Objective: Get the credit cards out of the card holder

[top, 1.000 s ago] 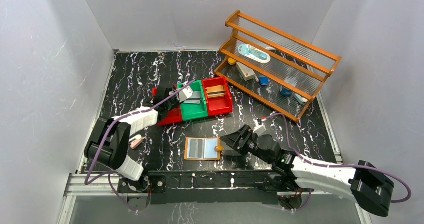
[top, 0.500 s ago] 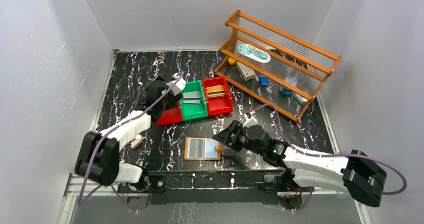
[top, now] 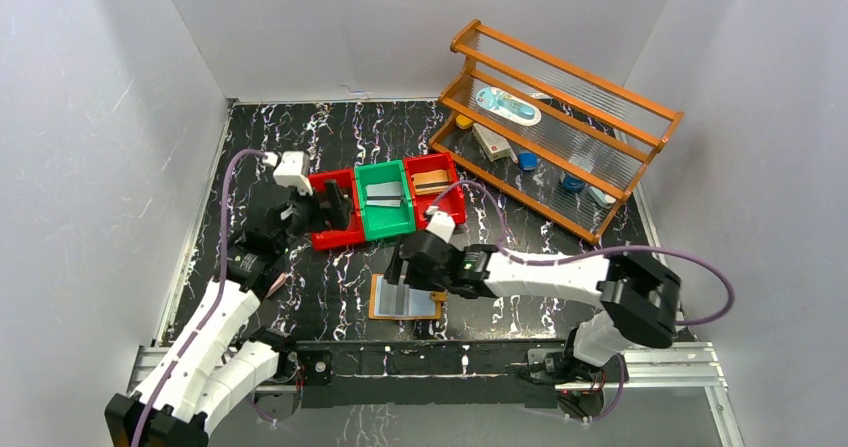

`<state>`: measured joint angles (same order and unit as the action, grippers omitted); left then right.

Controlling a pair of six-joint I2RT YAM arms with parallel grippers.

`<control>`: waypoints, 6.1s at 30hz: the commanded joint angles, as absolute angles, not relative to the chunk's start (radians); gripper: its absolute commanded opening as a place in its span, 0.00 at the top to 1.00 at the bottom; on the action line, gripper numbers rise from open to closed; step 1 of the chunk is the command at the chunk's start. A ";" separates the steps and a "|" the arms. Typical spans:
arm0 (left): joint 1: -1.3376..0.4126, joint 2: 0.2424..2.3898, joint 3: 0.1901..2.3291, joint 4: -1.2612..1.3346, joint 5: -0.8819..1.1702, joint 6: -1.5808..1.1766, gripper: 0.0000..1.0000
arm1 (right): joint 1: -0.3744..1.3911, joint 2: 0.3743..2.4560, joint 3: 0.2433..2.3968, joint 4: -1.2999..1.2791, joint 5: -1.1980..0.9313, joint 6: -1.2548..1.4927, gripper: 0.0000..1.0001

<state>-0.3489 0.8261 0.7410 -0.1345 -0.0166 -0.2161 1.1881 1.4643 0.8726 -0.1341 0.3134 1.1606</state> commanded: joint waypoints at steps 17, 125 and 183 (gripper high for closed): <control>-0.344 0.616 0.620 -0.420 -0.175 -0.595 0.05 | 1.281 1.913 1.309 -0.537 0.489 1.106 0.20; -0.383 0.674 0.329 -0.281 0.427 -0.923 0.44 | 1.157 1.798 0.882 0.046 0.102 1.120 0.44; -0.643 0.952 0.540 -0.243 0.139 -0.728 0.49 | 1.121 1.382 0.689 0.104 0.166 1.175 0.48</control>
